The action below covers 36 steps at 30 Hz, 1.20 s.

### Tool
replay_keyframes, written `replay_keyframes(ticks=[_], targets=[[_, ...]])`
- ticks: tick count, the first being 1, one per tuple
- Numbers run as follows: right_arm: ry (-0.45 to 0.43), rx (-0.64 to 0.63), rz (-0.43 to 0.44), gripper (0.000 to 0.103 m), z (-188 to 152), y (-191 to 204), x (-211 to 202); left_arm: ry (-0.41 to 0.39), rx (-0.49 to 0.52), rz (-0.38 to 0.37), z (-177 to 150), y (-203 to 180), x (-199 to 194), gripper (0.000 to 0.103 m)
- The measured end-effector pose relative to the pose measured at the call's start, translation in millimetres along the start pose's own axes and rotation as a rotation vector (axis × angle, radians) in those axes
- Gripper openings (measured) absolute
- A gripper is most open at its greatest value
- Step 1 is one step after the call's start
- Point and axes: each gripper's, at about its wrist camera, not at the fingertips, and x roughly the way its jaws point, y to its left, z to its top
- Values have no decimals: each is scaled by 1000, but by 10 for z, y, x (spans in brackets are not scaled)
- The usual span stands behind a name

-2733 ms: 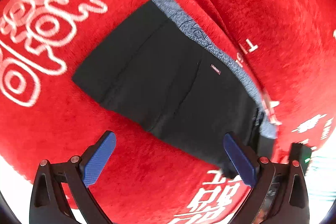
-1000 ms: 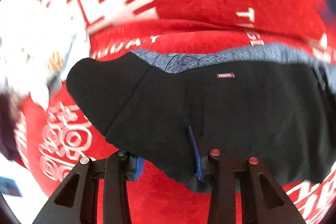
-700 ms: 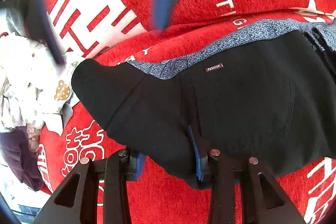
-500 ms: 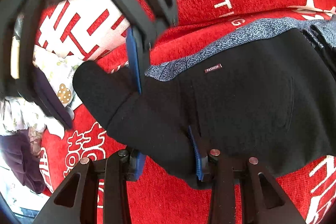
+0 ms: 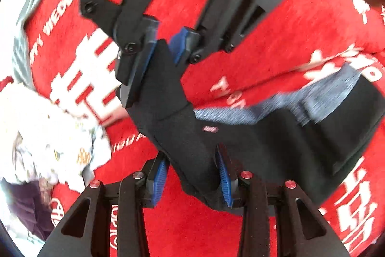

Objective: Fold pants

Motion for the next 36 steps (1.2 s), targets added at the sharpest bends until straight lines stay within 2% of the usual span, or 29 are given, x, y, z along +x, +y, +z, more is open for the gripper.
replay_keyframes(ticks=[7,12,18,23,26,28,30,31,33,36], targets=[[-179,44,38,18,-665,-415,-1039,-87,93,-69,508,-721,-398,39],[-291,150,63,18,-1269,-1060,-1629,-115,191,-134,729,-1465,-567,39],[-359,306,50,18,-1902,-1880,-1827,-90,331,-190,690,-2428,-499,39],[-386,456,53,18,-2305,-2630,-1663,-35,413,-215,540,-3020,-299,39],[-387,515,69,18,-2445,-2896,-1531,-11,432,-224,484,-3172,-204,39],[-389,545,77,18,-2511,-2981,-1476,-6,454,-218,454,-3200,-186,43],[-387,570,71,25,-2548,-3026,-1423,-10,475,-239,416,-3146,-237,45],[-382,576,61,26,-2576,-3044,-1428,-5,481,-263,404,-3106,-278,49],[-372,576,19,26,-2556,-2975,-1445,-2,472,-295,383,-2983,-375,57],[-352,556,-129,26,-2540,-2830,-1514,-28,437,-314,374,-2662,-576,57]])
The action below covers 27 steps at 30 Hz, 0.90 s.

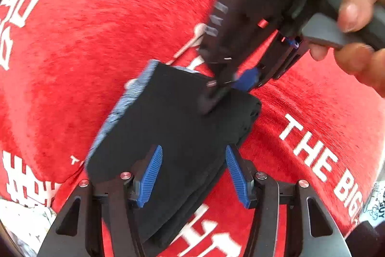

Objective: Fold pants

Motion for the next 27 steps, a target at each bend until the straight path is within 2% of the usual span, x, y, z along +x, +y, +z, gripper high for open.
replay_keyframes(ticks=[2,4,6,8,9,12,14,16,20,23,25,27], targets=[[-28,-15,-83,31,-4,117,-50,8,-46,4,-71,173,-96,57],[-78,-44,-174,31,-32,258,-148,47,-140,19,-158,451,-119,57],[-122,-86,-203,31,-55,455,-223,112,-258,39,-267,821,-30,57],[-131,-105,-205,31,-60,536,-233,177,-329,55,-348,1069,89,57],[-131,-164,-233,31,-52,748,-177,210,-362,59,-402,1197,162,57],[-111,-229,-282,31,-41,877,-13,284,-460,12,-595,1412,383,58],[-88,-233,-320,31,-48,821,156,335,-503,-45,-749,1322,501,65],[-71,-237,-387,30,-137,637,239,333,-523,-40,-825,1292,527,71],[-131,-273,-431,29,-306,593,312,342,-584,-86,-831,1381,502,71],[-111,-291,-476,29,-288,677,349,327,-718,-104,-842,1677,516,71],[-102,-284,-477,29,-263,683,352,334,-772,-107,-821,1897,614,71],[-101,-270,-466,29,-246,671,332,378,-784,-127,-802,1992,757,72]])
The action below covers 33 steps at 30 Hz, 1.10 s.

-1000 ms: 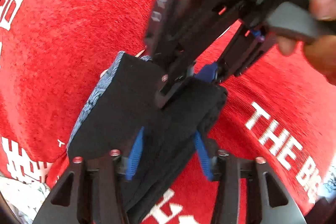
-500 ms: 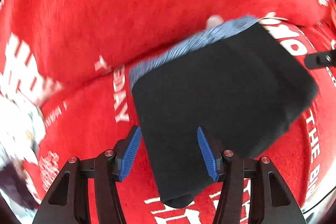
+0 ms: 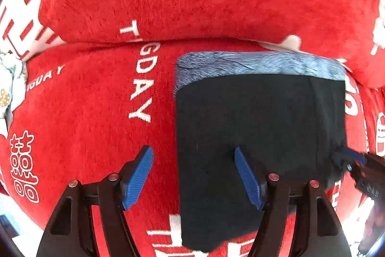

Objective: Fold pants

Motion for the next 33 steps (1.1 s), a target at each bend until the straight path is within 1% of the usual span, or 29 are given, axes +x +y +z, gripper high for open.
replay_keyframes(ticks=[1,3,5,8,12,16,17,18,19,24,26,29,31,33], targets=[[1,6,5,29,7,-9,-9,27,9,2,29,-4,71,77],[8,12,10,29,29,-23,-50,25,21,36,37,-16,104,86],[14,13,14,29,51,-25,-98,20,29,37,18,-22,88,86],[22,10,26,31,68,-39,-173,25,5,22,-2,3,118,86],[37,4,19,38,86,-40,-188,22,9,35,-15,-24,118,86],[41,6,27,43,46,-90,-184,20,20,43,13,-42,126,86],[40,6,28,43,46,-89,-182,21,20,44,12,-45,126,87],[41,5,29,44,46,-91,-181,23,20,49,12,-49,130,95],[41,4,29,45,42,-44,-162,29,21,60,21,-66,156,99],[39,8,39,48,33,-48,-167,31,9,64,12,-46,179,99],[39,14,41,50,38,-71,-169,30,11,76,3,-56,183,102],[38,19,35,52,48,-104,-191,28,23,91,-1,-90,184,102],[35,26,30,56,57,-139,-213,24,35,101,-11,-119,170,102],[35,39,27,57,60,-208,-238,21,44,109,-11,-138,169,102]])
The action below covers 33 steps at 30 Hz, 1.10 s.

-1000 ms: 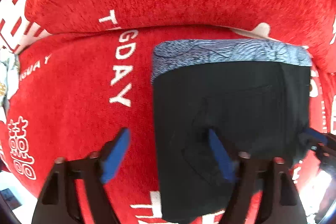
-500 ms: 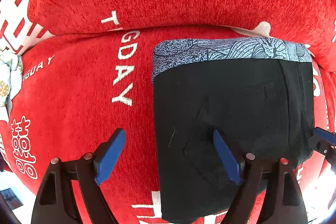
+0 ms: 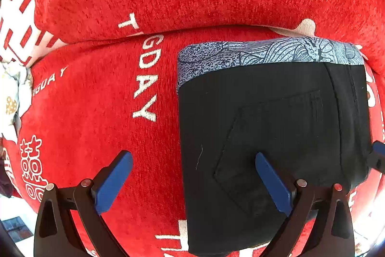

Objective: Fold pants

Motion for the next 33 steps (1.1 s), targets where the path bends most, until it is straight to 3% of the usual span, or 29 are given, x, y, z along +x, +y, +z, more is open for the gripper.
replay_keyframes(ticks=[6,11,18,21,23,24,27,29,33], targets=[[5,53,1,60,-19,-147,-17,13,-17,-13,19,29,25,102],[-31,73,39,61,58,-203,-77,42,-72,-74,48,161,56,102],[-120,83,158,61,763,-235,-21,38,-194,-138,217,476,110,102],[-84,104,212,59,1051,-213,153,20,-203,-135,289,532,113,102],[-50,89,174,23,1136,-196,227,18,-208,-133,326,565,116,102],[-47,70,181,13,1143,-181,207,20,-212,-136,327,567,124,102],[-45,27,144,11,1115,-134,141,23,-203,-154,293,586,158,102],[-18,-24,58,11,1061,-108,201,31,-197,-164,255,573,223,102],[-21,39,62,11,1070,-192,285,53,-212,-191,243,580,304,102]])
